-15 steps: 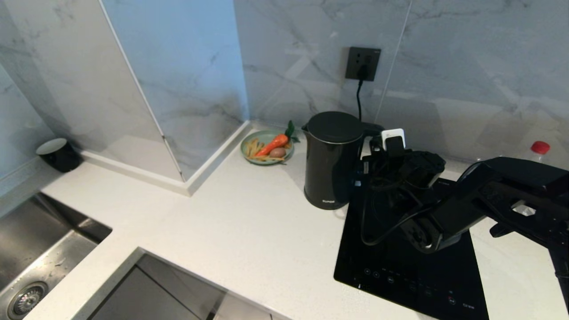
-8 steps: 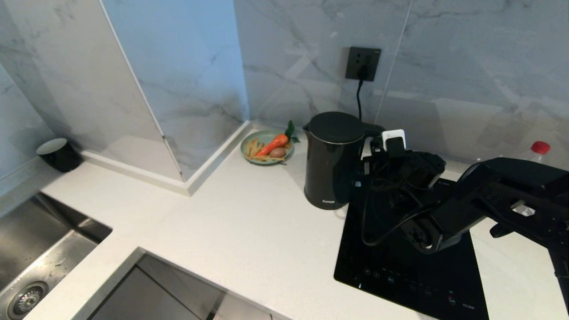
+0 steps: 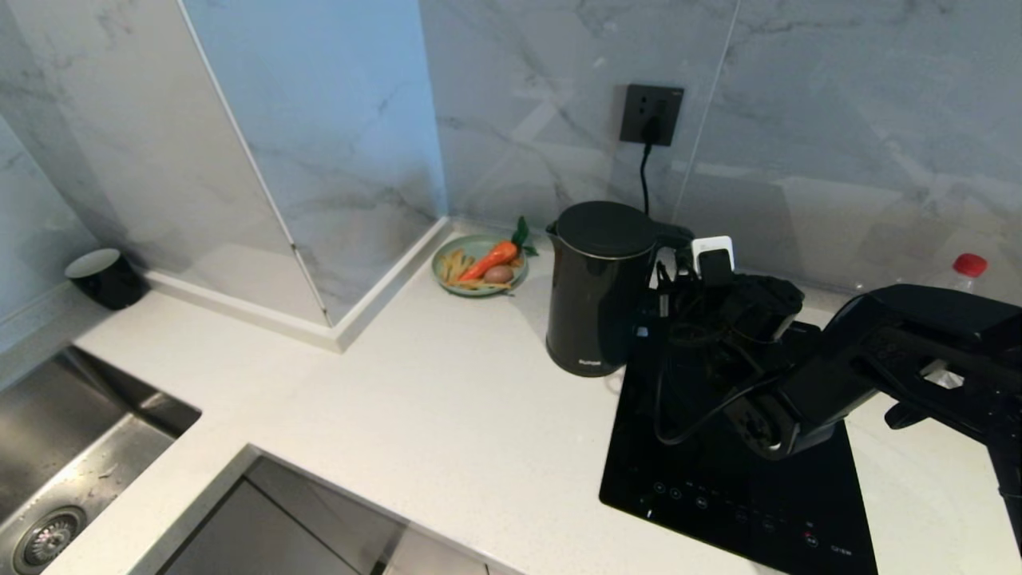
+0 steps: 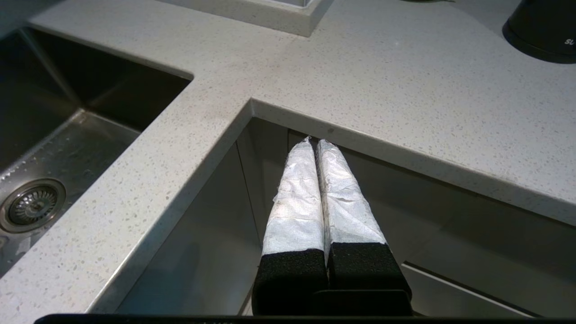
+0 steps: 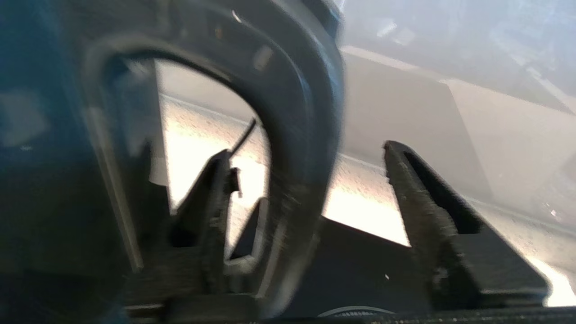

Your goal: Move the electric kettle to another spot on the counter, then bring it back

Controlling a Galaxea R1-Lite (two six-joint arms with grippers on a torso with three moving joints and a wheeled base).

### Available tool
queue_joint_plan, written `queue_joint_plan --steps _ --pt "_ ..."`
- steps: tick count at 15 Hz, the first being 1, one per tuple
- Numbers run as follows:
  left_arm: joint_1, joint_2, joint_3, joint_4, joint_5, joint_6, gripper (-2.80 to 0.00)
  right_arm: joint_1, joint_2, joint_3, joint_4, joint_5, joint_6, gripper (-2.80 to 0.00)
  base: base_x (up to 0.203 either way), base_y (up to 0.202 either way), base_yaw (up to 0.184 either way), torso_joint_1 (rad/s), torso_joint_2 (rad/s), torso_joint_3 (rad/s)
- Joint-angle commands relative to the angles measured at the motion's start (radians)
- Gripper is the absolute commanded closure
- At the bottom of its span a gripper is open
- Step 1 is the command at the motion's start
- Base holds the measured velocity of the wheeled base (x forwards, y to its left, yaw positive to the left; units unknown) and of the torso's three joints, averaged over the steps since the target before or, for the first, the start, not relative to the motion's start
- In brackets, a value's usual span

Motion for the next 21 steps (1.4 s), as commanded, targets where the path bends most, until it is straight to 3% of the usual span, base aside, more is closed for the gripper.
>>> queue_joint_plan --steps 1,21 --pt "0.000 0.001 0.000 0.000 0.000 -0.001 0.00 0.000 -0.006 0.024 -0.009 -0.003 0.002 -2.80 0.000 0.000 0.000 0.000 0.00 0.000" --pt "0.000 0.000 0.000 0.000 0.000 -0.001 0.00 0.041 -0.122 0.224 -0.009 -0.024 0.041 -2.80 0.000 0.000 0.000 0.000 0.00 0.000"
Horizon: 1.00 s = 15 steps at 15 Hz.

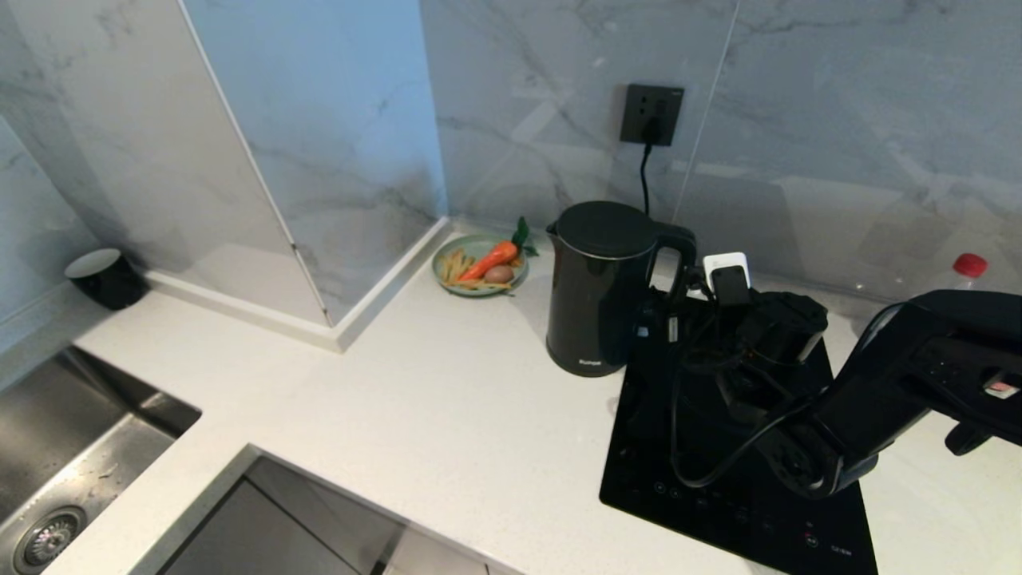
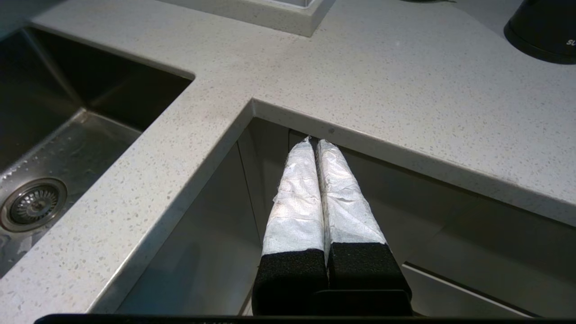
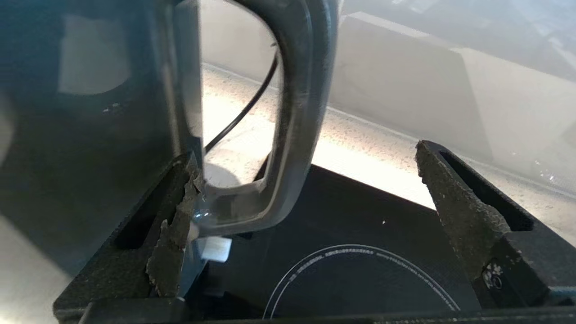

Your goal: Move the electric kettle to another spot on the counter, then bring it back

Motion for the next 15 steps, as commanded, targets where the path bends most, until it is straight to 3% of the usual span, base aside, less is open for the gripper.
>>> queue_joint_plan --steps 1,15 --pt "0.000 0.000 0.000 0.001 0.000 -0.001 0.00 0.001 -0.013 0.015 -0.008 -0.002 0.001 -2.80 0.000 0.000 0.000 0.000 0.00 0.000" --pt "0.000 0.001 0.000 0.001 0.000 -0.001 0.00 0.088 -0.150 0.244 -0.008 -0.011 0.079 -2.80 0.000 0.000 0.000 0.000 0.00 0.000"
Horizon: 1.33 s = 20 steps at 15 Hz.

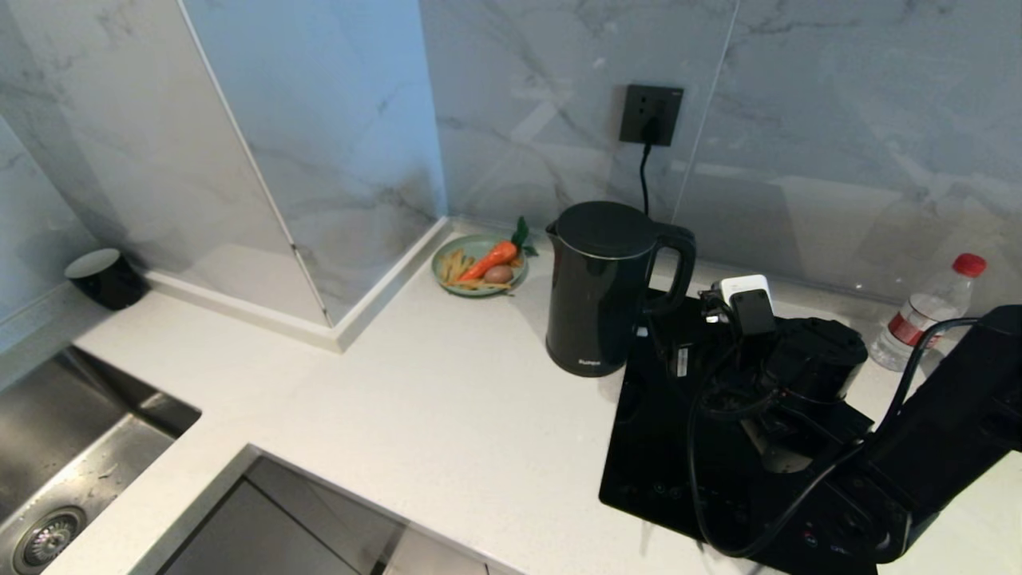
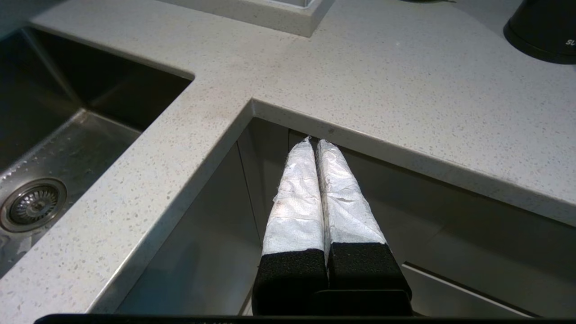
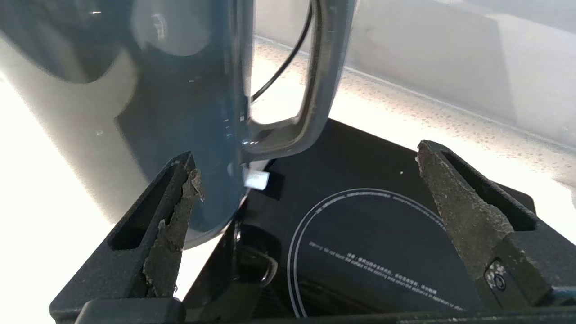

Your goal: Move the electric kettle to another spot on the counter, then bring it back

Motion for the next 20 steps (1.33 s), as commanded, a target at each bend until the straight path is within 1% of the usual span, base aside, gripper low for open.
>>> queue_joint_plan --steps 1,2,5,7,9,13,15,17,20 --pt "0.000 0.002 0.000 0.001 0.001 0.000 0.00 0.012 -0.010 0.017 -0.008 -0.002 0.011 -2.80 0.000 0.000 0.000 0.000 0.00 0.000" --pt "0.000 0.002 0.000 0.001 0.001 0.000 0.00 0.020 -0.007 0.018 -0.008 -0.001 0.023 -2.80 0.000 0.000 0.000 0.000 0.00 0.000" --pt "0.001 0.000 0.000 0.001 0.001 0.000 0.00 0.027 -0.026 0.028 -0.008 0.000 0.014 -2.80 0.000 0.000 0.000 0.000 0.00 0.000" --pt "0.000 0.000 0.000 0.001 0.001 -0.001 0.00 0.072 -0.043 0.096 -0.008 -0.001 0.028 -2.80 0.000 0.000 0.000 0.000 0.00 0.000" --pt "0.000 0.000 0.000 0.001 0.001 0.000 0.00 0.142 -0.050 0.181 -0.008 0.000 0.059 -2.80 0.000 0.000 0.000 0.000 0.00 0.000" --pt "0.000 0.001 0.000 0.001 0.001 0.000 0.00 0.139 -0.081 0.175 -0.008 0.000 0.059 -2.80 0.000 0.000 0.000 0.000 0.00 0.000" --pt "0.001 0.001 0.000 0.001 0.001 0.000 0.00 0.124 -0.091 0.164 -0.008 0.000 0.054 -2.80 0.000 0.000 0.000 0.000 0.00 0.000" --pt "0.001 0.002 0.000 0.001 0.001 -0.001 0.00 0.122 -0.099 0.167 -0.008 -0.003 0.039 -2.80 0.000 0.000 0.000 0.000 0.00 0.000" --pt "0.001 0.000 0.000 0.001 0.001 0.000 0.00 0.121 -0.114 0.181 -0.008 -0.015 0.042 -2.80 0.000 0.000 0.000 0.000 0.00 0.000"
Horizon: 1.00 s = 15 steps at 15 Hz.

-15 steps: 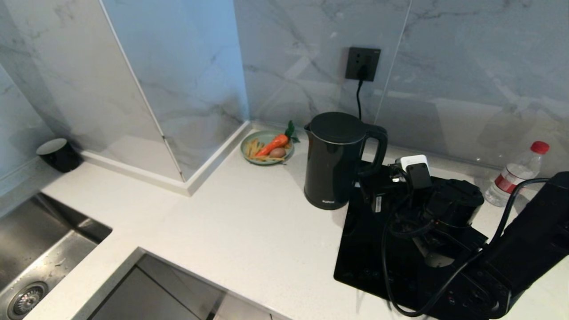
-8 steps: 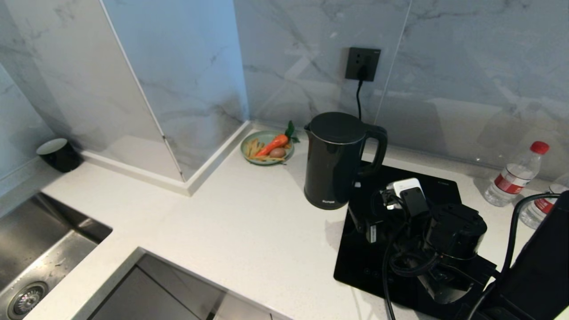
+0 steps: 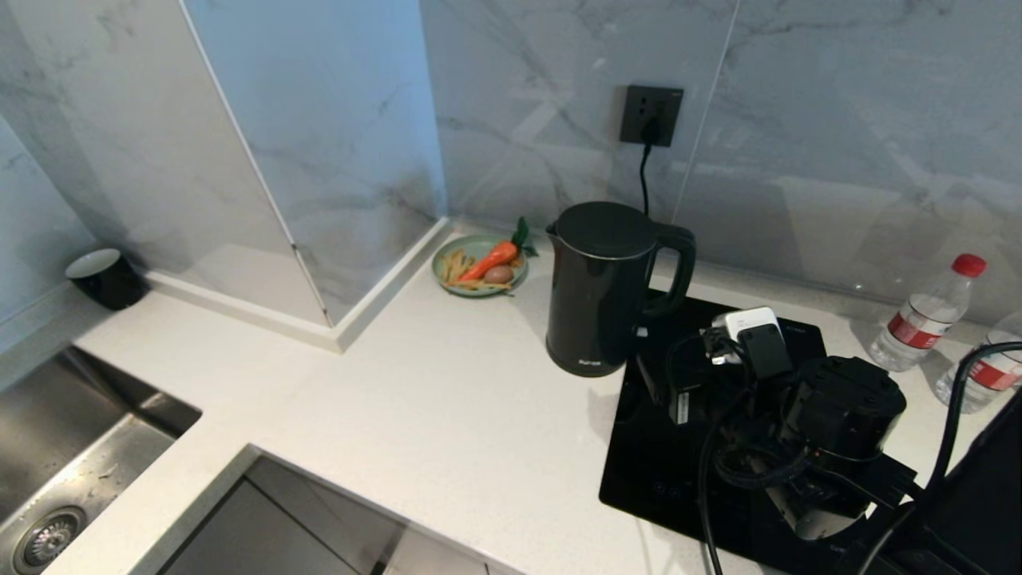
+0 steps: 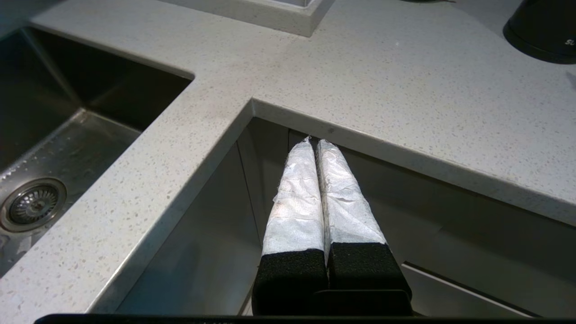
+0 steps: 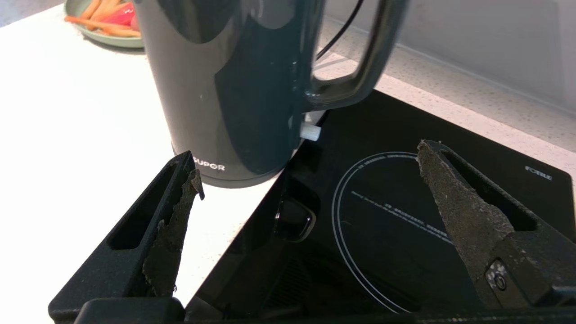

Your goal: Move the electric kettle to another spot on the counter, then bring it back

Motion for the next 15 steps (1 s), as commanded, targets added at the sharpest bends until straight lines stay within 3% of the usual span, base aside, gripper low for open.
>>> queue_joint_plan --steps 1,4,5,15 --pt "0.000 0.002 0.000 0.000 0.001 0.000 0.00 -0.003 -0.012 -0.001 -0.008 -0.002 -0.001 -2.80 0.000 0.000 0.000 0.000 0.00 0.000" --pt "0.000 0.001 0.000 0.000 0.001 0.000 0.00 -0.003 -0.031 0.006 -0.008 -0.001 -0.010 -2.80 0.000 0.000 0.000 0.000 0.00 0.000" --pt "0.000 0.000 0.000 0.000 0.001 -0.001 0.00 -0.003 -0.028 0.005 -0.008 -0.001 -0.016 0.00 0.000 0.000 0.000 0.000 0.00 0.000" --pt "0.000 0.000 0.000 0.000 0.001 -0.001 0.00 -0.025 0.001 -0.017 0.002 -0.006 -0.011 0.00 0.000 0.000 0.000 0.000 0.00 0.000"
